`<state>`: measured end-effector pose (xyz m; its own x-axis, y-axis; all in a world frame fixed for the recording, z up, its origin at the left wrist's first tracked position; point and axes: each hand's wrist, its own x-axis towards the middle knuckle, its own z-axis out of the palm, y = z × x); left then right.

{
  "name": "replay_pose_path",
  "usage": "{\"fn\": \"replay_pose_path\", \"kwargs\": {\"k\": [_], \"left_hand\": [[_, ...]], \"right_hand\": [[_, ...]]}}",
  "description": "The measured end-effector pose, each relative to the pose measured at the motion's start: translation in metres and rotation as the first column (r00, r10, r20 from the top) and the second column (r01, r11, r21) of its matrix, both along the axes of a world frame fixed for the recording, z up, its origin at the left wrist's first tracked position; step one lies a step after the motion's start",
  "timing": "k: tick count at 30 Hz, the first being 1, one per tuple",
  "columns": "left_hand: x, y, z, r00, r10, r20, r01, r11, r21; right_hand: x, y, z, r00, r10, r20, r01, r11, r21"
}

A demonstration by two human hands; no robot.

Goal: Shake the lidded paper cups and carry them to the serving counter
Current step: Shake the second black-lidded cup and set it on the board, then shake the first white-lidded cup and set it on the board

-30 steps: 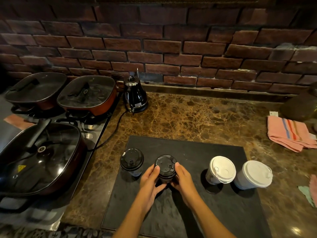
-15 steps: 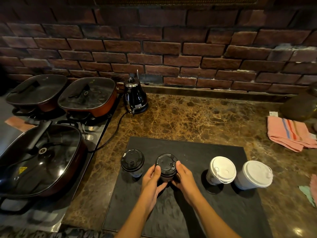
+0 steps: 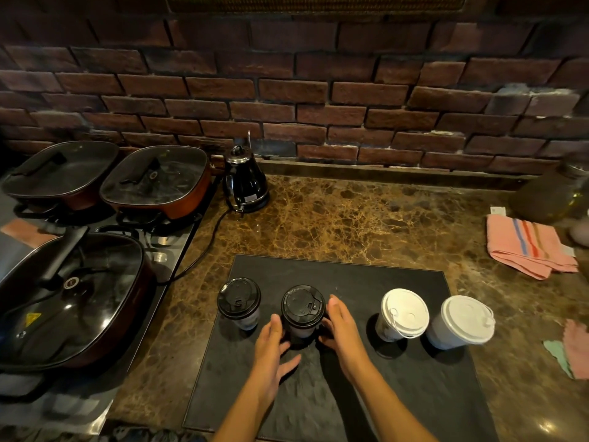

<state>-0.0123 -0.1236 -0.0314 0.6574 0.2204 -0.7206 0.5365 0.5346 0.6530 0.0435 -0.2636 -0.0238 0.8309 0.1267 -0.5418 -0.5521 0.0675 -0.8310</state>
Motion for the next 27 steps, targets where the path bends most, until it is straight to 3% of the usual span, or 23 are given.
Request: {"fn": "replay_pose_path", "kwargs": {"k": [3, 6, 9, 10, 12, 16, 19, 22, 27], "left_hand": [[-0.013, -0.012, -0.003, 0.979, -0.055, -0.199, 0.074, 0.993, 0.09], [-0.032, -0.035, 0.0, 0.948, -0.256, -0.187, 0.304, 0.903, 0.305], [-0.039, -0.059, 0.005, 0.838, -0.531, -0.122, 0.473, 0.597, 0.648], [-0.037, -0.067, 0.01, 0.786, -0.604, -0.133, 0.49, 0.477, 0.73], [-0.029, -0.084, 0.024, 0.711, -0.692, -0.123, 0.462, 0.329, 0.824], [-0.007, -0.118, 0.04, 0.591, -0.791, -0.16, 0.423, 0.135, 0.896], [0.017, -0.14, 0.049, 0.554, -0.81, -0.19, 0.359, 0.026, 0.933], [0.041, -0.16, 0.057, 0.518, -0.831, -0.201, 0.283, -0.056, 0.957], [0.073, -0.188, 0.055, 0.441, -0.826, -0.352, 0.298, -0.236, 0.925]], "right_hand": [[-0.011, -0.012, -0.001, 0.999, 0.01, 0.053, -0.007, 0.998, -0.065], [-0.031, -0.031, 0.001, 0.983, 0.053, 0.178, -0.017, 0.979, -0.202], [-0.051, -0.057, -0.003, 0.972, 0.032, 0.232, 0.032, 0.963, -0.268], [-0.058, -0.067, -0.005, 0.975, 0.009, 0.223, 0.054, 0.961, -0.272], [-0.07, -0.089, -0.014, 0.983, -0.063, 0.172, 0.107, 0.959, -0.262], [-0.084, -0.13, -0.032, 0.974, -0.205, 0.091, 0.223, 0.934, -0.279], [-0.075, -0.147, -0.034, 0.965, -0.248, 0.087, 0.262, 0.926, -0.272], [-0.053, -0.156, -0.03, 0.966, -0.221, 0.135, 0.248, 0.939, -0.236], [-0.024, -0.158, -0.036, 0.962, -0.09, 0.259, 0.151, 0.963, -0.225]]}}
